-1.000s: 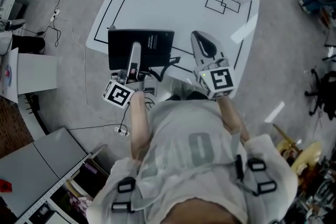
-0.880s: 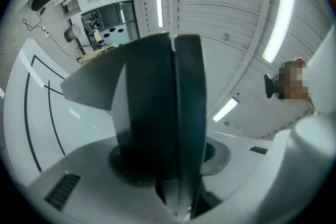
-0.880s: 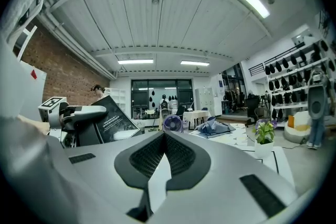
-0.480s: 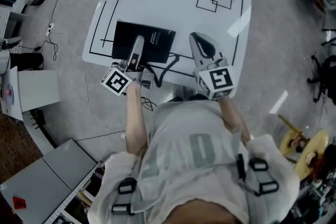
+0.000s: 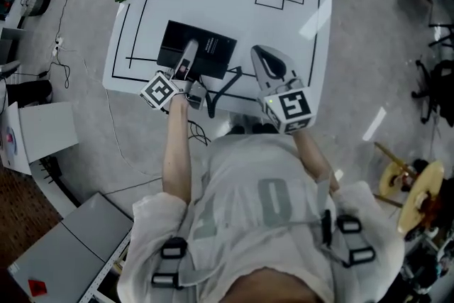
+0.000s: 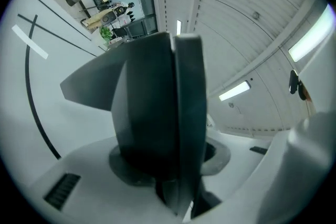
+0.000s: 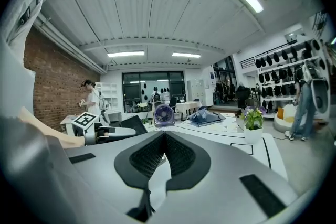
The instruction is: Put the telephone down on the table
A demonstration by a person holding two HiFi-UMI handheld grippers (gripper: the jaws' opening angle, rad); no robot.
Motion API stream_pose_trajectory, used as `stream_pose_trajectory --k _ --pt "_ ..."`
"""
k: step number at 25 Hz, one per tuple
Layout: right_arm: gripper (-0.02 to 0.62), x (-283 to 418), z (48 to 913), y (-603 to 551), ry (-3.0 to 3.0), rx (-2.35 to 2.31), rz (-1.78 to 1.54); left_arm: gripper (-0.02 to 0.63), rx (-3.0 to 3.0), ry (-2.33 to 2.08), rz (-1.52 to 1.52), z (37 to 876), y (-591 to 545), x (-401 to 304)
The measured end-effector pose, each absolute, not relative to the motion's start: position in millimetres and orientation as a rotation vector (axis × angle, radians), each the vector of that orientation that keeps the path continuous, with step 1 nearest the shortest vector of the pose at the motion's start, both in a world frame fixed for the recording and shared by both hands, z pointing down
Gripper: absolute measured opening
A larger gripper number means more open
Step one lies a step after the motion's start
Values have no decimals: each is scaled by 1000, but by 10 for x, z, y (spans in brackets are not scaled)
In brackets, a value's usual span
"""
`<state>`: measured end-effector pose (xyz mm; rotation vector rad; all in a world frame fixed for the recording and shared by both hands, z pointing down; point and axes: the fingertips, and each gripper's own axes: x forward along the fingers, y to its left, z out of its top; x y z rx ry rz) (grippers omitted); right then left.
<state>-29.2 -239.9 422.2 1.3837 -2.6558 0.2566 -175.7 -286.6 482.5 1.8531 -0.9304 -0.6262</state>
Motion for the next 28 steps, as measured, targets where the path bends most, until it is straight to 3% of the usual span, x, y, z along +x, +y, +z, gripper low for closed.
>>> stream_pose_trajectory --k 17,28 --pt "8 -250 4382 -2390 -2602 1409 326 168 1919 -1037 -305 5304 -2954 -1666" --pt "8 -287 4486 -2357 -2574 1410 334 167 1867 -1033 -270 5431 -3001 -1674"
